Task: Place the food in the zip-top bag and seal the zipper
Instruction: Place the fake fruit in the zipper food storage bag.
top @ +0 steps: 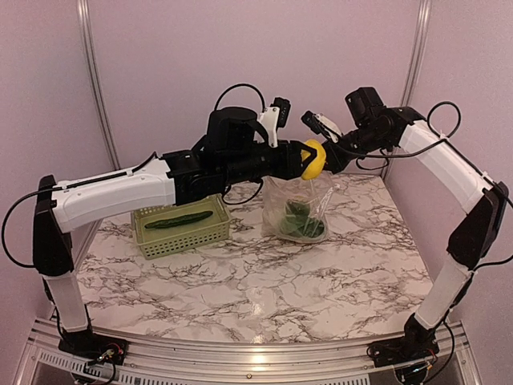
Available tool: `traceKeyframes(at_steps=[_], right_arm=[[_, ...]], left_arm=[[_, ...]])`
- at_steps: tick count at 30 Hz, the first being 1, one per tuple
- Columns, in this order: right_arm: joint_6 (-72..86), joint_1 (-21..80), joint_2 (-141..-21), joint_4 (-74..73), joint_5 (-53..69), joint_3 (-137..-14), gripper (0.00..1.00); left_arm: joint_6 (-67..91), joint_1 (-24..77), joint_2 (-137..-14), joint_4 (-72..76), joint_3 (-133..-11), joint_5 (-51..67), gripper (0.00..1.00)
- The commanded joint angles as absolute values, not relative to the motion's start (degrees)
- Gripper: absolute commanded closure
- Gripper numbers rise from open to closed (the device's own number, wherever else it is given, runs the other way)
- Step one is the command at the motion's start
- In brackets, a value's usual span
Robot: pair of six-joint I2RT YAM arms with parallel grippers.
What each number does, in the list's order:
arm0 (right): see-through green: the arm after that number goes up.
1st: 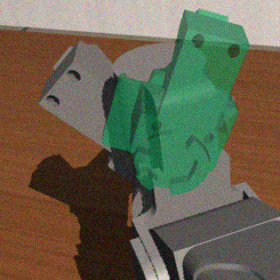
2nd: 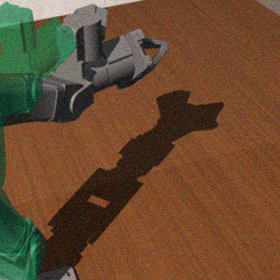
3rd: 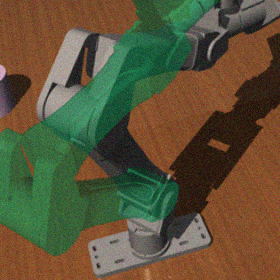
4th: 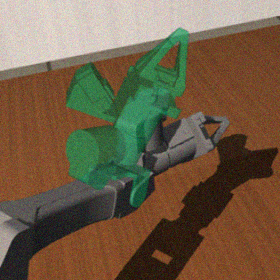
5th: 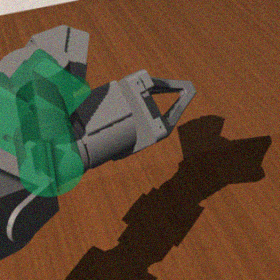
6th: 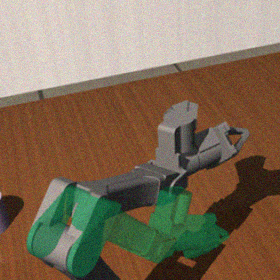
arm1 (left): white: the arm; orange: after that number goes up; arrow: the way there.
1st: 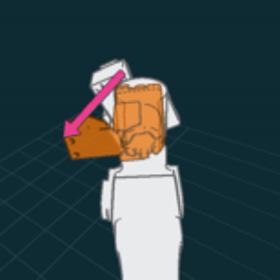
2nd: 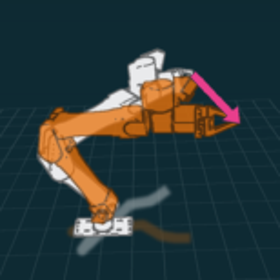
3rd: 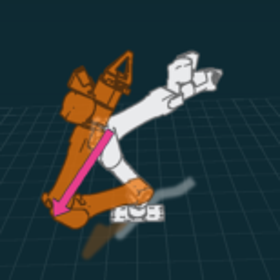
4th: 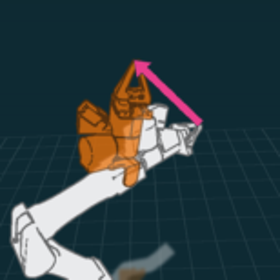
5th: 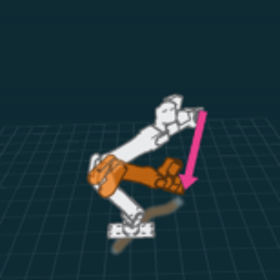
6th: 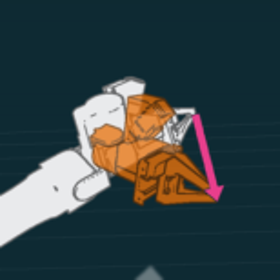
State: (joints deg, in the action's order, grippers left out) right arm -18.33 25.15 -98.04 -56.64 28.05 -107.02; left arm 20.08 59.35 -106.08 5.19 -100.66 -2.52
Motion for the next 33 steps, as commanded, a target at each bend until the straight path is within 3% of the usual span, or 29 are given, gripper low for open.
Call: traceKeyframes(at_steps=[1,11,15,19,23,28,33], right_arm=[[-15.8,24.6,-94.8,-56.1,31.1,-107.1,1.0],[-13.9,20.9,-94.0,-55.8,35.5,-106.4,1.0],[-14.1,20.9,-93.8,-56.2,37.9,-105.8,1.0],[-13.9,20.7,-93.7,-56.5,39.9,-105.6,1.0],[-12.8,18.9,-93.9,-56.5,41.9,-106.3,1.0],[-11.7,16.4,-94.6,-55.7,41.5,-106.5,1.0],[-11.7,16.3,-95.8,-54.9,39.8,-105.9,1.0]], left_arm=[[17.6,59.7,-109.6,-3.2,-105.3,-12.5,0.67],[16.9,59.6,-115.0,-8.6,-108.3,-21.9,0.65],[16.6,59.5,-119.8,-11.9,-115.0,-22.9,0.56],[17.1,59.4,-124.4,-14.9,-123.4,-23.4,0.36],[17.5,59.2,-125.9,-15.9,-126.5,-25.8,0.23],[16.5,59.3,-121.8,-12.6,-123.3,-23.2,0.16],[13.5,60.3,-110.8,0.3,-110.1,-14.0,0.12]])
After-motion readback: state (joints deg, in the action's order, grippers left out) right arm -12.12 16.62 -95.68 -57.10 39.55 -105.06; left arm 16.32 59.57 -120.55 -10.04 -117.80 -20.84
